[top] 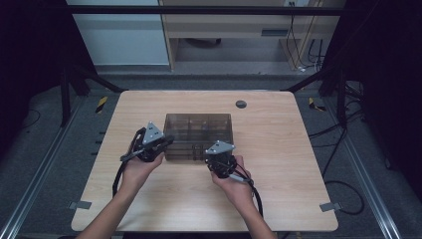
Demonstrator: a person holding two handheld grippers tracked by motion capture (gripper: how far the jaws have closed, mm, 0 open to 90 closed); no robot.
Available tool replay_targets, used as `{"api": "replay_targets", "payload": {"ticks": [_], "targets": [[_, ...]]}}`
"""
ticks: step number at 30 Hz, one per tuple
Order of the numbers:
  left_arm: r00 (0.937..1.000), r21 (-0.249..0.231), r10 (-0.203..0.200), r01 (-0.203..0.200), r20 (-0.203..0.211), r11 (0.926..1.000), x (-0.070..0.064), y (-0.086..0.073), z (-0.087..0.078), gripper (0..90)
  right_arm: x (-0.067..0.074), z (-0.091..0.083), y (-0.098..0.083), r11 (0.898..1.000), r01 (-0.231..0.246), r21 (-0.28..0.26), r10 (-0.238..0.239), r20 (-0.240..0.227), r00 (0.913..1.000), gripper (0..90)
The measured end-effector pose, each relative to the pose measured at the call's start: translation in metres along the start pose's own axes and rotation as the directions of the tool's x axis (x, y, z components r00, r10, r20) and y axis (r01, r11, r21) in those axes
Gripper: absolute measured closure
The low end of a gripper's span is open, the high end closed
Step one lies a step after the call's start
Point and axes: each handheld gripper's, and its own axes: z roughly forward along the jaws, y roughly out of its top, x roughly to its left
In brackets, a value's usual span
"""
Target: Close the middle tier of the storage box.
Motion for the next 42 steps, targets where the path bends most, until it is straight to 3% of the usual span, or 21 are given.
{"api": "replay_targets", "payload": {"ticks": [26,42], "targets": [[0.9999,-0.010,0.010,-0.010,0.013,0.9999,-0.005,0.001,-0.005,87.0,0.001,-0.018,0.003,0.998,-0.014,-0.068,0.013,-0.010,0.9999,85.3],[0.9998,-0.014,0.014,-0.014,0.014,0.9998,-0.004,0.001,-0.011,86.9,-0.008,-0.031,0.004,0.994,-0.035,-0.102,0.036,0.011,0.9993,84.6]]}}
